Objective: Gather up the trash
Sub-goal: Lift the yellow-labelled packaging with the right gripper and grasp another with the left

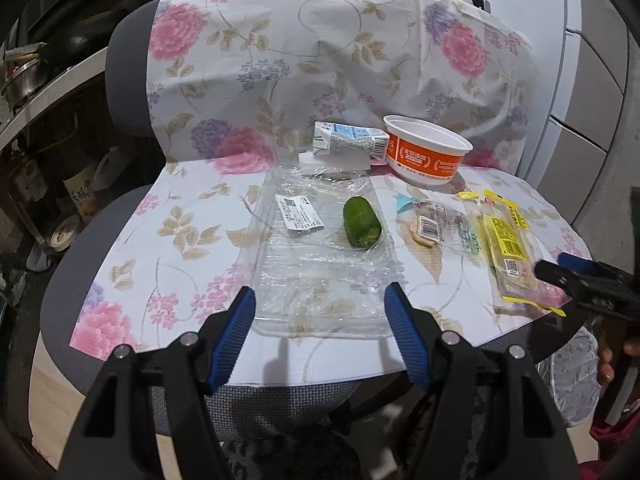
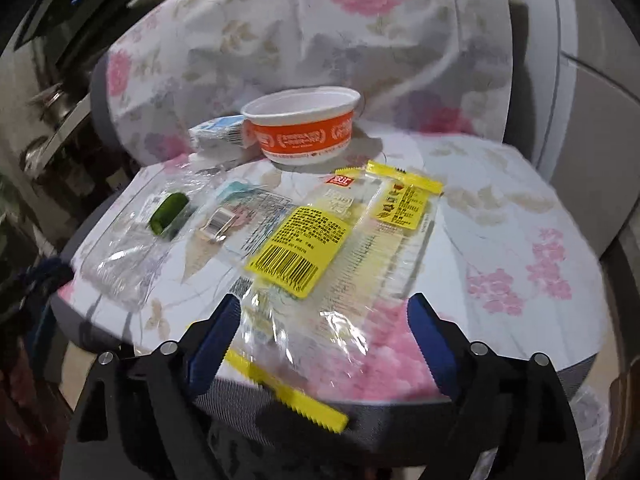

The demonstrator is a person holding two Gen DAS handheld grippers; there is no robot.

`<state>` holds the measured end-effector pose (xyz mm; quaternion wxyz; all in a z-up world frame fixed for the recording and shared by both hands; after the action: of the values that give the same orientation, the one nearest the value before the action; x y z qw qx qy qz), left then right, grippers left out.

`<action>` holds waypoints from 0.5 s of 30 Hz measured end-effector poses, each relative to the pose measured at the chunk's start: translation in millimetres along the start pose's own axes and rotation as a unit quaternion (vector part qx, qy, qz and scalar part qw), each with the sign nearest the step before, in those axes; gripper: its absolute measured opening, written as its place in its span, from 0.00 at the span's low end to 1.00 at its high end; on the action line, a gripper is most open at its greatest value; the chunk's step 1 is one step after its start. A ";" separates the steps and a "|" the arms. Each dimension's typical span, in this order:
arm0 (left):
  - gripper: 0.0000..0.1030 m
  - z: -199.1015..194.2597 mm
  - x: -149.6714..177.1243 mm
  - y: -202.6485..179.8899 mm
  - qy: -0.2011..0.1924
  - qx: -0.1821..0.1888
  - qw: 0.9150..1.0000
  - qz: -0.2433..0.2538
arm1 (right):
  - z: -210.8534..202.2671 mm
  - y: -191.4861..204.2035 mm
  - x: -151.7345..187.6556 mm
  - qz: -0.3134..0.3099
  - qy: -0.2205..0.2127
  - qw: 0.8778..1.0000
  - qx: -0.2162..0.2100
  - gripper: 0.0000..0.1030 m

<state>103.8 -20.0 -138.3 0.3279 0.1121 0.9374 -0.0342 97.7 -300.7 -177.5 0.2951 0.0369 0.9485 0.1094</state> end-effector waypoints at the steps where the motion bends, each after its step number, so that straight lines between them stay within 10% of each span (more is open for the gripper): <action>1: 0.63 0.7 0.0 0.1 0.001 0.000 1.000 0.000 | 6.5 -2.7 -2.3 0.014 0.003 1.000 0.003 0.84; 8: 0.63 4.2 3.5 5.2 0.002 0.006 1.000 -0.003 | 39.1 15.2 10.3 -0.036 0.014 0.994 0.098 0.80; 10: 0.63 5.8 4.0 7.8 0.003 0.010 1.000 -0.009 | 33.4 12.1 9.5 -0.028 0.003 0.994 0.106 0.31; 12: 0.63 5.7 4.7 9.0 0.003 0.009 1.000 -0.008 | 24.7 0.2 5.1 0.001 -0.001 0.996 0.085 0.07; 15: 0.63 3.6 5.1 11.8 0.001 0.008 1.000 -0.008 | 0.6 -10.4 -1.6 0.011 -0.044 0.996 0.075 0.04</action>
<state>104.8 -8.0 -144.1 0.3256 0.1075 0.9383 -0.0444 99.3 -310.9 -179.5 0.3321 0.0744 0.9395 0.0397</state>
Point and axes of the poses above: each gripper's, at about its wrist camera, not at the fingertips, and z roughly the way its jaws point, y to its left, x to its underside, the point moved 1 cm from there along z, roughly the way its jaws point, and after that the axes turned 7 degrees about y, right-handed, at the moved point
